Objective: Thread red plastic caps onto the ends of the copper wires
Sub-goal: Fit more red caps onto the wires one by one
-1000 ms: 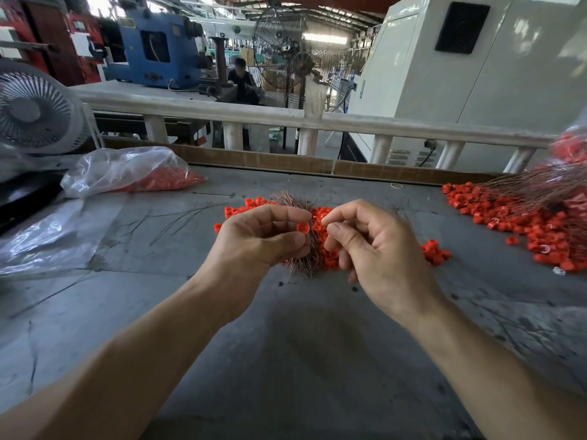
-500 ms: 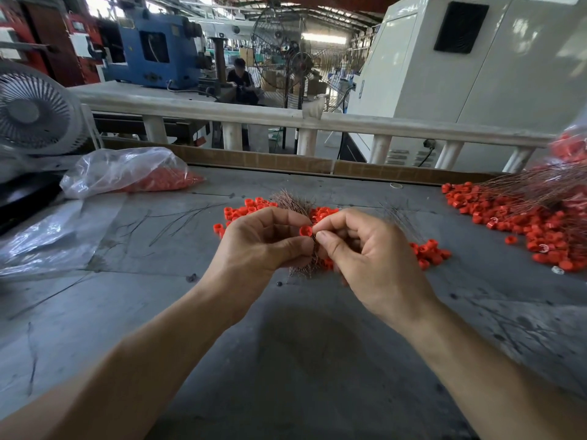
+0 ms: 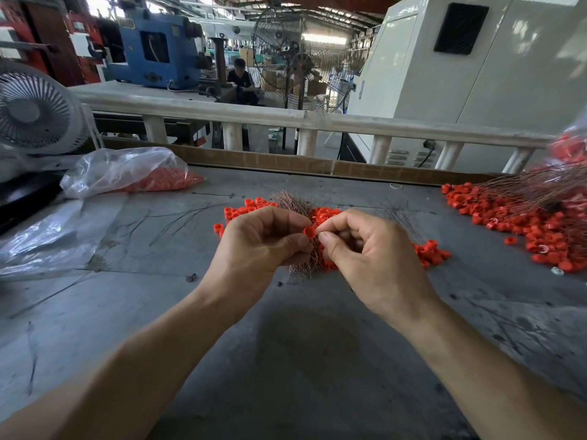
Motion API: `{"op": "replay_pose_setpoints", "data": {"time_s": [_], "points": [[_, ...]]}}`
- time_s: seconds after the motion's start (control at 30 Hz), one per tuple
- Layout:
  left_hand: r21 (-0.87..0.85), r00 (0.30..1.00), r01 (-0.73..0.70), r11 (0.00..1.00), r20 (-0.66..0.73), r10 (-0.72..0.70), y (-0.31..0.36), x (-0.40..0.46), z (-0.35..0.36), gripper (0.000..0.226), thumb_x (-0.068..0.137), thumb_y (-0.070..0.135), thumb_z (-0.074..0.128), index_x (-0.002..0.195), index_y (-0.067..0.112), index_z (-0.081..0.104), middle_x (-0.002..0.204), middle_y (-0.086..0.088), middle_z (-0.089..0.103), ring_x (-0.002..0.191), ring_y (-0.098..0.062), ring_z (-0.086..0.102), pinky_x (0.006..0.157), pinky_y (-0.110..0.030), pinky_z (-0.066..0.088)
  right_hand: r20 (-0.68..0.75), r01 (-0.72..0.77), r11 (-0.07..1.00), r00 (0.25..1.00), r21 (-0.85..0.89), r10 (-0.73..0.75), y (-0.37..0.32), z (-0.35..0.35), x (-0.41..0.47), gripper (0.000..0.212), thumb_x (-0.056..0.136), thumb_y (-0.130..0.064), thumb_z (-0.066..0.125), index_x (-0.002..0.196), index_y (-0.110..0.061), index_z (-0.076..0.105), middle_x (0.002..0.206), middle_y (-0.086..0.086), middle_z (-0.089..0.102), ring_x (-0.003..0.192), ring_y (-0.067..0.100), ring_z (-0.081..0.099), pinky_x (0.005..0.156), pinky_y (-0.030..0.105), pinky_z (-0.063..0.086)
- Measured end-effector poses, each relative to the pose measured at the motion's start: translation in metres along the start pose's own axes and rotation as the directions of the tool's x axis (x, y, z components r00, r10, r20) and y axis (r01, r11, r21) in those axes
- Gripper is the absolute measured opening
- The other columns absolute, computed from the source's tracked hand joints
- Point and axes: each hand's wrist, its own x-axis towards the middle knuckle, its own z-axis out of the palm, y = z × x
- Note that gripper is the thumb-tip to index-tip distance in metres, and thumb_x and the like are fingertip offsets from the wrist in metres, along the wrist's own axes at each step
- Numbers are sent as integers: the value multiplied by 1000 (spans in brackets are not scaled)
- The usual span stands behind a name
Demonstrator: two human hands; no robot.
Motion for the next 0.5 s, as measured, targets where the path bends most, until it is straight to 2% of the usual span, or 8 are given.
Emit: {"op": "replay_pose_setpoints", "data": {"time_s": [0.37, 0.5], "points": [[-1, 998, -50, 999, -37, 50, -1, 1, -1, 15, 86, -9, 70, 99, -2, 69, 90, -20, 73, 78, -24, 72, 74, -28, 61, 3, -7, 1000, 1000, 23, 7, -1, 4, -2, 11, 94, -16, 71, 87, -24, 75, 72, -5, 71, 69, 13, 68, 68, 39, 57], [-63, 997, -12, 998, -72, 8, -2, 0, 1, 14, 84, -8, 71, 94, 2, 69, 85, -13, 74, 77, -25, 73, 75, -30, 62, -2, -33, 999, 999, 42, 34, 2, 7, -2, 11, 93, -17, 71, 88, -27, 74, 73, -7, 72, 70, 10, 69, 68, 37, 58]]}}
